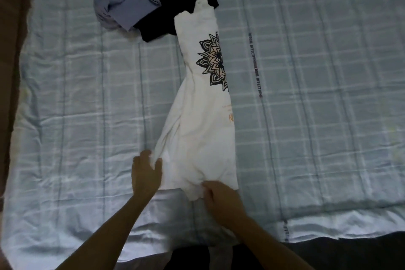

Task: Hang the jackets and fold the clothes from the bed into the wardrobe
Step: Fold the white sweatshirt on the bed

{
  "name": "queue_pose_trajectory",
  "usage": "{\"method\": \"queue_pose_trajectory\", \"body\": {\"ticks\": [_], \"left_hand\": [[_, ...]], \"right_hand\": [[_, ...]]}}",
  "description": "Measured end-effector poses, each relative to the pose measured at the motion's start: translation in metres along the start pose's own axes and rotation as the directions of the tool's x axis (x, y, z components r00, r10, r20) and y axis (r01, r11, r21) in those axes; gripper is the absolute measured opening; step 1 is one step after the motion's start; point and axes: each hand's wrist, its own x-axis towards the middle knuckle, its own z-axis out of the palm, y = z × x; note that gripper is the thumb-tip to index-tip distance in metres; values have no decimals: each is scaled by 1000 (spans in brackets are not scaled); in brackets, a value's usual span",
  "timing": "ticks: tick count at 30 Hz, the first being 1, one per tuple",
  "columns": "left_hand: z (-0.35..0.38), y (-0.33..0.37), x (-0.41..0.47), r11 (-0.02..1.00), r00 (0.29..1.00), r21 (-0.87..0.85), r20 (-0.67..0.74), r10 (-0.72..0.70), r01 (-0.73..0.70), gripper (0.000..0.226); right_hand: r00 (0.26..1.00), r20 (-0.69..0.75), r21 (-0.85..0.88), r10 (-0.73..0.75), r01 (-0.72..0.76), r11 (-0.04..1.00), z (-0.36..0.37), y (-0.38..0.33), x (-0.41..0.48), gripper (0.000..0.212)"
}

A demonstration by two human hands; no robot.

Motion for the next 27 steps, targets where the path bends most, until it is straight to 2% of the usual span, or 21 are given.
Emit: {"method": "queue_pose_trajectory", "body": {"ticks": [2, 3, 5, 6, 7, 10, 12, 13, 15, 17, 19, 20, 22, 24, 25, 26, 27], "left_hand": [[1, 12, -11, 992, 985, 49, -122, 120, -115, 31], [4, 19, -14, 983, 979, 25, -86, 186, -184, 28], [16, 37, -20, 966, 963, -75, 85, 255, -249, 29], [23, 47, -23, 968, 958, -116, 159, 240, -223, 34], [30, 57, -23, 974, 965, -147, 174, 198, -174, 42], [43, 81, -13, 959, 993, -270, 101, -59, 84, 65], [41, 89, 1, 890, 959, -371, 200, -202, 265, 61], [36, 90, 6, 883, 952, -382, 241, -190, 273, 51], [19, 92, 11, 932, 990, -351, 136, -42, 88, 27], [-3, 92, 9, 919, 995, -385, -79, 65, -91, 14], [-21, 85, 10, 887, 976, -442, -212, 38, -130, 8], [-24, 75, 11, 889, 975, -445, -223, 5, -106, 9], [-23, 50, 12, 929, 986, -369, -159, -52, -11, 19], [-16, 27, 11, 978, 992, -194, -82, -91, 74, 27], [-13, 21, 8, 992, 992, -88, -88, -94, 86, 31], [-9, 16, 5, 999, 991, 20, -125, -37, 40, 37], [-6, 13, 1, 991, 983, 106, -154, 97, -81, 41]], "right_hand": [[965, -247, 77, 86, -69, 995, -7, 10, 0, 48], [929, -350, 112, 120, -86, 990, -10, 14, 2, 43], [868, -446, 212, 217, -133, 968, -17, 17, 9, 34], [862, -433, 271, 263, -153, 950, -19, 20, 14, 37], [877, -382, 321, 291, -169, 932, -20, 23, 18, 43], [930, -241, 401, 277, -164, 901, -14, 28, 30, 64], [927, -242, 396, 287, -176, 901, -12, 27, 33, 69], [922, -254, 392, 293, -179, 902, -14, 24, 33, 68], [906, -305, 384, 293, -164, 908, -18, 18, 34, 58], [900, -390, 312, 195, -70, 948, -19, 7, 33, 51], [913, -400, 231, 82, 13, 973, -16, -7, 34, 51], [926, -374, 183, 56, 15, 983, -12, -12, 35, 53], [963, -263, 24, 62, -58, 998, -7, -16, 40, 58], [979, -181, -156, 91, -120, 980, -5, -14, 46, 58], [977, -206, -226, 53, -100, 969, -5, -12, 47, 59], [967, -255, -303, -29, -52, 951, -5, -10, 47, 61], [949, -286, -379, -134, 16, 925, -3, -7, 46, 65]]}}
